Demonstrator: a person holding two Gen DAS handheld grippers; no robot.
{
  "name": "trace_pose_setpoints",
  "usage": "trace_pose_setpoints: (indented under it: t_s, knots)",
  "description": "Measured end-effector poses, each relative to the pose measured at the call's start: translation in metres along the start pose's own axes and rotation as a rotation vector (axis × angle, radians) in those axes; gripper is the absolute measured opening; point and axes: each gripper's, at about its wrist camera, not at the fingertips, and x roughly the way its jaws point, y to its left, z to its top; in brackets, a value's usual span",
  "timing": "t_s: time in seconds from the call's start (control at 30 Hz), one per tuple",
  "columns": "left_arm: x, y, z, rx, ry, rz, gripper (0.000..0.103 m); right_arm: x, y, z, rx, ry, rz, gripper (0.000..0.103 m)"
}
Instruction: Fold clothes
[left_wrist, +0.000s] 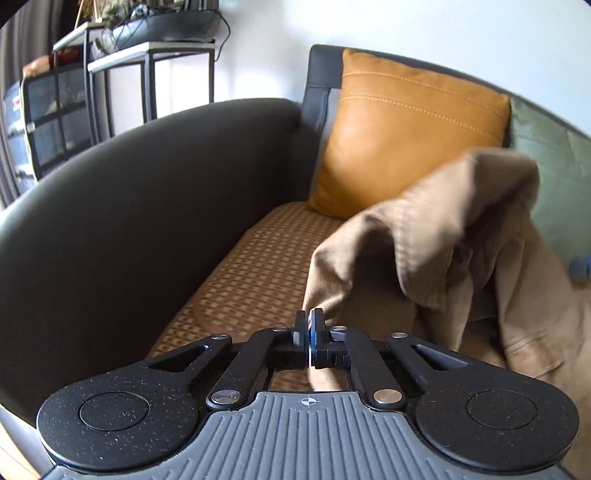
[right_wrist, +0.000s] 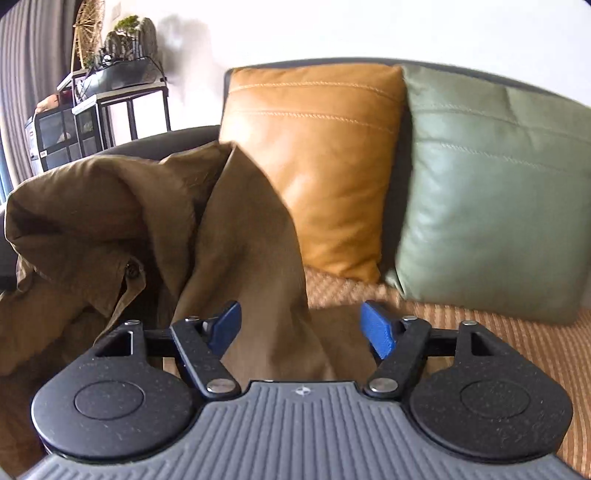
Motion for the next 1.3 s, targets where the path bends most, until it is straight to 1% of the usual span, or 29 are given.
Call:
trace_pose_setpoints:
  t_s: [0.07, 0.2, 0.23, 0.27, 0.3, 0.33, 0.37, 0.4, 0.47, 0.5, 0.6, 0.63, 0.7, 0.73, 0.77, 0.8, 0.83, 0.87, 0.9, 0.93, 1.0, 1.1, 1.3]
  knots:
    - [0.005, 0.005, -0.003, -0.024, 0.019, -0.011, 0.0, 0.015, 0.005, 0.012, -0.007, -0.006, 0.017, 0.085]
    - [0.009, 0.011, -0.002, -0.052, 0.036, -0.048, 0.0, 0.052, 0.019, 0.033, 0.062, -0.016, 0.049, 0.087]
    - [0.007, 0.013, 0.0, -0.062, 0.041, -0.076, 0.0, 0.061, 0.023, 0.037, 0.082, -0.017, 0.056, 0.087]
    - [0.004, 0.014, 0.001, -0.072, 0.046, -0.107, 0.004, 0.068, 0.027, 0.04, 0.099, -0.02, 0.057, 0.087]
    - [0.0, 0.016, 0.003, -0.092, 0.047, -0.15, 0.023, 0.074, 0.029, 0.043, 0.115, -0.021, 0.057, 0.087]
    - [-0.006, 0.017, 0.005, -0.117, 0.045, -0.187, 0.024, 0.08, 0.032, 0.045, 0.13, -0.024, 0.059, 0.088]
    - [-0.011, 0.017, 0.009, -0.124, 0.038, -0.218, 0.033, 0.084, 0.033, 0.046, 0.143, -0.028, 0.063, 0.088]
    - [-0.015, 0.017, 0.012, -0.127, 0.029, -0.249, 0.06, 0.088, 0.033, 0.047, 0.154, -0.027, 0.062, 0.088]
    - [-0.012, 0.005, 0.012, -0.082, 0.029, -0.227, 0.094, 0.095, 0.033, 0.048, 0.169, -0.016, 0.062, 0.089]
    - [-0.01, -0.001, 0.012, -0.058, 0.029, -0.212, 0.094, 0.097, 0.032, 0.048, 0.173, -0.009, 0.065, 0.089]
    - [-0.004, -0.02, 0.012, 0.017, 0.03, -0.167, 0.094, 0.102, 0.03, 0.046, 0.189, 0.004, 0.082, 0.089]
    - [0.003, -0.024, 0.011, 0.018, 0.052, -0.165, 0.094, 0.103, 0.029, 0.045, 0.197, 0.011, 0.088, 0.089]
    - [0.019, -0.031, 0.007, 0.005, 0.104, -0.166, 0.094, 0.105, 0.029, 0.043, 0.208, 0.024, 0.102, 0.083]
    - [0.026, -0.033, 0.007, -0.006, 0.125, -0.166, 0.094, 0.105, 0.029, 0.042, 0.213, 0.031, 0.113, 0.069]
    - [0.032, -0.035, 0.004, -0.013, 0.141, -0.169, 0.092, 0.105, 0.028, 0.041, 0.218, 0.038, 0.125, 0.052]
    - [0.037, -0.036, 0.001, -0.019, 0.159, -0.176, 0.085, 0.105, 0.028, 0.04, 0.221, 0.045, 0.135, 0.046]
    - [0.042, -0.036, -0.002, -0.03, 0.182, -0.185, 0.078, 0.104, 0.028, 0.04, 0.214, 0.048, 0.139, 0.031]
    - [0.047, -0.036, -0.005, -0.042, 0.205, -0.194, 0.054, 0.101, 0.029, 0.039, 0.201, 0.044, 0.139, 0.018]
    - [0.053, -0.035, -0.006, -0.062, 0.231, -0.205, 0.029, 0.098, 0.029, 0.039, 0.192, 0.038, 0.14, 0.016]
    - [0.054, -0.033, -0.007, -0.079, 0.238, -0.207, 0.028, 0.093, 0.029, 0.038, 0.196, 0.022, 0.143, 0.014]
    - [0.054, -0.029, -0.008, -0.108, 0.243, -0.207, 0.016, 0.084, 0.029, 0.038, 0.205, -0.008, 0.148, 0.01]
    - [0.048, -0.026, -0.008, -0.139, 0.239, -0.205, 0.009, 0.067, 0.026, 0.037, 0.24, -0.059, 0.16, 0.007]
    - [0.023, -0.025, -0.004, -0.171, 0.203, -0.194, 0.005, 0.017, 0.012, 0.04, 0.334, -0.18, 0.168, 0.006]
